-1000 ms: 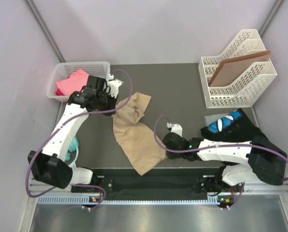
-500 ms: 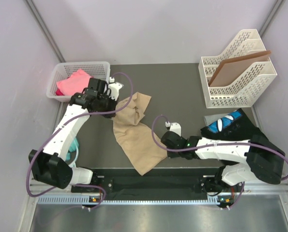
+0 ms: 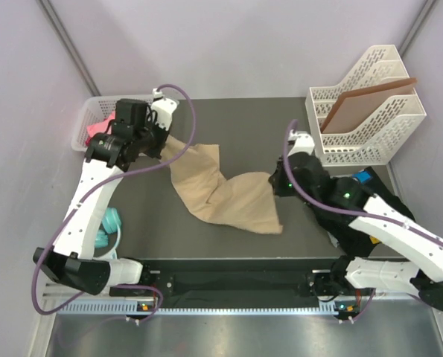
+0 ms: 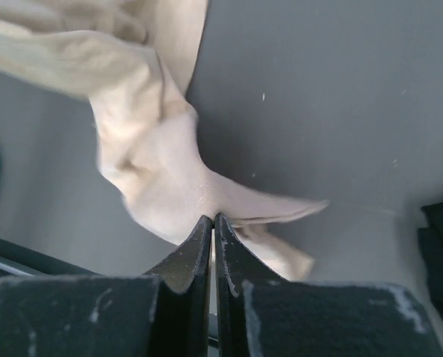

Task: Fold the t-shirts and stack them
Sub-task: Flatten out the tshirt

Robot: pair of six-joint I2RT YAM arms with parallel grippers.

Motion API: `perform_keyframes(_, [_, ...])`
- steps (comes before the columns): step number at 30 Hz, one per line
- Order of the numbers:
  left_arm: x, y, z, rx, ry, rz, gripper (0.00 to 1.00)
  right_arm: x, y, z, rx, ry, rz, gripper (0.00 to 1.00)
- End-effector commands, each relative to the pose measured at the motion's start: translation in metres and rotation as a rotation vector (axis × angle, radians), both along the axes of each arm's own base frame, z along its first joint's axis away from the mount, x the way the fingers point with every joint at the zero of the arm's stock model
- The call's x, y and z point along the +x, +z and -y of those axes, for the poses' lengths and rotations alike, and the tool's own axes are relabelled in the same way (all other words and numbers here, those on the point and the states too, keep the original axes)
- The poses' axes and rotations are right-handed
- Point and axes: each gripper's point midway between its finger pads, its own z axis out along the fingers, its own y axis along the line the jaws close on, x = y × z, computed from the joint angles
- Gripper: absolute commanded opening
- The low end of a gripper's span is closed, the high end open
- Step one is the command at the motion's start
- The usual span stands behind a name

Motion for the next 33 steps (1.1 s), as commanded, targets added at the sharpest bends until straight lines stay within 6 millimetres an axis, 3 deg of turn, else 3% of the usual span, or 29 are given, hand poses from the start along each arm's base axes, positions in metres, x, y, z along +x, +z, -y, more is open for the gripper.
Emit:
perform_keyframes(1, [0.002, 0.064, -0.028, 0.076, 0.076, 0.215, 0.0, -0.006, 0.043, 0.04, -0.045, -0.044, 0.058, 0.0])
perform_keyframes(6, [-0.007, 0.111, -0.048, 0.128, 0.122, 0.355, 0.0, -0.017, 0.09, 0.065, 0.029, -0.089, 0.125, 0.0])
perform_keyframes(10, [-0.015, 0.133, -0.061, 0.165, 0.157, 0.402, 0.0, -0.028, 0.112, 0.084, 0.058, -0.111, 0.151, 0.0])
perform_keyframes(14, [-0.021, 0.131, -0.067, 0.198, 0.165, 0.402, 0.0, -0.033, 0.126, 0.105, 0.07, -0.166, 0.188, 0.0])
perform_keyframes(19, [-0.012, 0.106, -0.066, 0.21, 0.17, 0.357, 0.0, -0.024, 0.121, 0.115, 0.023, -0.22, 0.192, 0.0])
perform_keyframes(24, [0.026, 0.091, -0.059, 0.213, 0.199, 0.337, 0.0, 0.021, 0.107, 0.12, -0.046, -0.267, 0.177, 0.0])
perform_keyframes(26, [0.045, 0.108, -0.056, 0.2, 0.219, 0.392, 0.0, 0.047, 0.099, 0.13, -0.04, -0.277, 0.141, 0.0])
perform_keyframes(27, [0.062, 0.102, -0.053, 0.215, 0.222, 0.378, 0.0, 0.059, 0.104, 0.132, -0.024, -0.284, 0.16, 0.0])
perform_keyframes(29, [0.089, 0.122, -0.049, 0.216, 0.246, 0.421, 0.0, 0.084, 0.108, 0.14, -0.036, -0.304, 0.15, 0.0])
perform_keyframes(31, [0.1, 0.135, -0.048, 0.217, 0.253, 0.434, 0.0, 0.104, 0.119, 0.142, -0.054, -0.317, 0.154, 0.0])
perform_keyframes(32, [0.111, 0.156, -0.045, 0.204, 0.259, 0.473, 0.0, 0.108, 0.125, 0.143, -0.059, -0.32, 0.159, 0.0])
perform_keyframes(33, [0.112, 0.163, -0.045, 0.199, 0.263, 0.478, 0.0, 0.111, 0.128, 0.143, -0.066, -0.319, 0.158, 0.0])
